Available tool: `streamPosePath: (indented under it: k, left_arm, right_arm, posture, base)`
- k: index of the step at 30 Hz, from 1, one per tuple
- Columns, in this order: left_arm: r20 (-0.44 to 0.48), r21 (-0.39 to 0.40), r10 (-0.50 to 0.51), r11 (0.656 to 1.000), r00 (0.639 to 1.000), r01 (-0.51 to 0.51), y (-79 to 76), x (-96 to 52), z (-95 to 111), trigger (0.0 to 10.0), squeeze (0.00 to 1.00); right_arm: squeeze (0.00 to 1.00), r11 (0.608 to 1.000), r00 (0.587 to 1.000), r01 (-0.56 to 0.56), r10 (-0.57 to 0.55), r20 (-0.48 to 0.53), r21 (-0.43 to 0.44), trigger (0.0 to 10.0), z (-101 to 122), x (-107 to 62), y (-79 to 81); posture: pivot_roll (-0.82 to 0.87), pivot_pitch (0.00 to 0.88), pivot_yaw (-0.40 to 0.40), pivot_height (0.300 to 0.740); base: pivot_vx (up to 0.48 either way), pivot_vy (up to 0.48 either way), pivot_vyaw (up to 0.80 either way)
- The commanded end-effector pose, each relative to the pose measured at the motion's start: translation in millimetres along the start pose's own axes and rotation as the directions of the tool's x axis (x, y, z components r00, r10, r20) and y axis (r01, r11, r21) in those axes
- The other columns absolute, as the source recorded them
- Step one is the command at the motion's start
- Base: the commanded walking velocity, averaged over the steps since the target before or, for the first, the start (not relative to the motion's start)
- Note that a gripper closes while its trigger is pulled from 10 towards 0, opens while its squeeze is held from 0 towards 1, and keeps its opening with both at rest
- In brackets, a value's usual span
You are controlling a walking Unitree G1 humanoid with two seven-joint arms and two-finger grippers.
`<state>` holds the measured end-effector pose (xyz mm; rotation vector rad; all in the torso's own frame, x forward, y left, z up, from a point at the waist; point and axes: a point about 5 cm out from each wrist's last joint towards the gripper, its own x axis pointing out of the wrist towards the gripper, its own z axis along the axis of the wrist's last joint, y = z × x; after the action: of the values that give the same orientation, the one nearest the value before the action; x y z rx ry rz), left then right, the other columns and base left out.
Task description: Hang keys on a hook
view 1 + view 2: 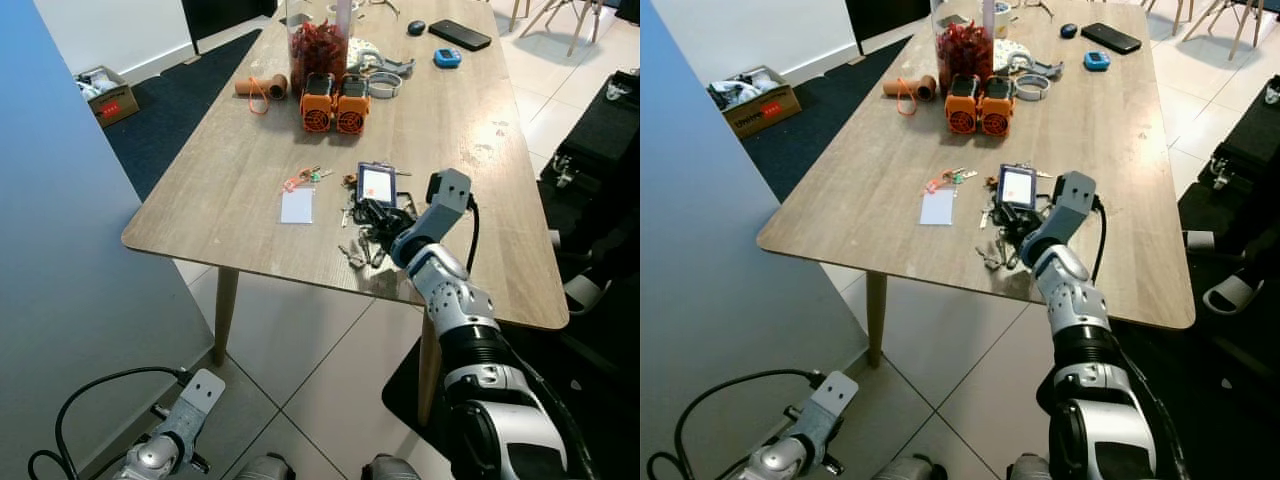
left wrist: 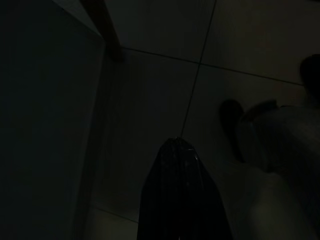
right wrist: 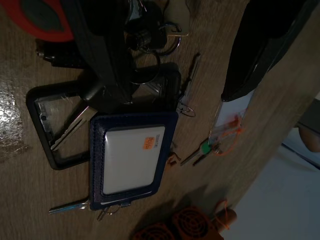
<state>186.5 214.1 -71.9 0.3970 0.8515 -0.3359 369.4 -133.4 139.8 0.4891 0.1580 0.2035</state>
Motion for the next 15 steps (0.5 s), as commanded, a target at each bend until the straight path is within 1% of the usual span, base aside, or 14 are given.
streamPosePath:
  k: [1,3,6,11,15]
  left_arm:
    - [-0.030,0.014,-0.009,1.000,1.000,0.009,-2.6,-1.8,-7.5,10.0,0.00]
    - [-0.030,0.014,-0.009,1.000,1.000,0.009,-2.4,-1.8,-7.5,10.0,0.00]
    - [-0.030,0.018,-0.009,1.000,1.000,0.010,-2.2,-1.9,-7.6,10.0,0.00]
    - [-0.031,0.022,-0.010,1.000,0.999,0.011,-1.9,-2.0,-7.6,10.0,0.00]
    - [-0.034,0.045,-0.019,0.999,0.999,0.020,-1.9,-1.8,-7.2,10.0,0.00]
  right_arm:
    - [0.00,0.999,0.999,-0.014,0.012,-0.051,-0.039,10.0,-8.3,0.7,1.8]
    - [0.00,0.999,0.998,-0.016,0.013,-0.055,-0.046,10.0,-8.7,0.8,2.2]
    - [0.00,0.997,0.998,-0.023,0.018,-0.064,-0.078,10.0,-9.7,1.3,3.6]
    - [0.00,0.995,0.997,-0.032,0.025,-0.072,-0.095,10.0,-10.1,2.0,5.6]
    - [0.00,0.991,0.996,-0.041,0.030,-0.085,-0.131,10.0,-8.6,5.0,8.6]
  posture:
    - [0.07,0.110,0.018,0.740]
    - [0.07,0.110,0.019,0.740]
    - [0.07,0.112,0.020,0.740]
    - [0.07,0.112,0.021,0.740]
    - [0.07,0.114,0.021,0.740]
  base:
    - [0.000,0.000,0.00]
    - [0.000,0.000,0.00]
    - [0.000,0.000,0.00]
    - [0.000,0.000,0.00]
    - [0.000,0.000,0.00]
